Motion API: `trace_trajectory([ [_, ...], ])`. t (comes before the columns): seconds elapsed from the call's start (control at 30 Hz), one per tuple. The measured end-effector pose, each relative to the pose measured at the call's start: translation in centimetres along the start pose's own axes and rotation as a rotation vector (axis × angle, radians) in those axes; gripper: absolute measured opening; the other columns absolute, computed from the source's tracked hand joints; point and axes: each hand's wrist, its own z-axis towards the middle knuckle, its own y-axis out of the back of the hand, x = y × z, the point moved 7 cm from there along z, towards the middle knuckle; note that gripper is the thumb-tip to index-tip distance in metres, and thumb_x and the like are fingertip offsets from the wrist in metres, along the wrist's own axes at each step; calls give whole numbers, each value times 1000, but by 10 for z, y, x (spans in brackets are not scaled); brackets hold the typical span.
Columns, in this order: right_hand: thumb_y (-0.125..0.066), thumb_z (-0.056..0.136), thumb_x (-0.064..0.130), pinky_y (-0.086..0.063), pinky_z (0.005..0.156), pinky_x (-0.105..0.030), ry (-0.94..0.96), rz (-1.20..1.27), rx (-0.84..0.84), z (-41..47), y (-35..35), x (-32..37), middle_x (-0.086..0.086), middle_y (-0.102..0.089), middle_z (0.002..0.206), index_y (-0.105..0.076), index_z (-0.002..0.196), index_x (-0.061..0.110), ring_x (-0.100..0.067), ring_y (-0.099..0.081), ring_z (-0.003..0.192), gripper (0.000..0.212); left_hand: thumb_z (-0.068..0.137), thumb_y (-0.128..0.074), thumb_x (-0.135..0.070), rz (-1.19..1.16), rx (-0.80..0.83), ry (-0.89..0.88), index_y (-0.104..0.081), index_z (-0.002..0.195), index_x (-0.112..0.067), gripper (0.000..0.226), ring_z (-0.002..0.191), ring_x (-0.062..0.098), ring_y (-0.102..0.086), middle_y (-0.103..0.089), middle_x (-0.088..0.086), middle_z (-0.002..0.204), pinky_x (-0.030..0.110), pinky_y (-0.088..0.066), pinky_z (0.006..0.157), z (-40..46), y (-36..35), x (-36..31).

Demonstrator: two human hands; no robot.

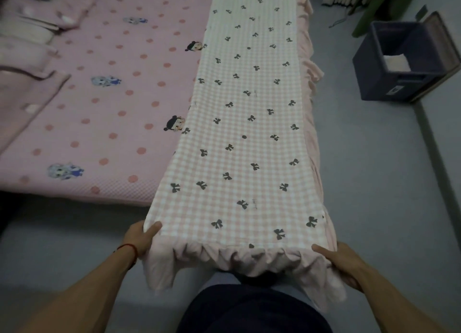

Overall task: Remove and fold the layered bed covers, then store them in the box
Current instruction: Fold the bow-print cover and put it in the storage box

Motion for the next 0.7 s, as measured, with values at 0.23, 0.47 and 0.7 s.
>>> trace_trajectory([
  [0.23,-83,82,20,-57,74,-39,51,51,-144,-8,22,-1,-12,-56,125,-37,145,11,-24,-63,99,79,86,-78,-38,19,-90,9,-70,89,-5,33,81,32,-68,-72,12,87,44,-54,74,-4,16,-13],
  [0.47,-87,79,25,-55,87,-45,158,-19,-322,-6,28,49,-15,-57,125,-41,137,24,-34,-62,108,74,90,-74,-17,-278,-68,33,-50,132,-13,48,95,29,-61,-60,17,121,40,-50,84,7,18,-31],
  [0.7,-84,81,16,-57,78,-36,365,14,-518,12,33,135,-20,-65,114,-53,129,20,-31,-65,95,57,83,-79,-40,-192,-197,-83,-68,94,-20,25,105,28,-59,-65,6,110,41,-49,92,64,47,-102],
])
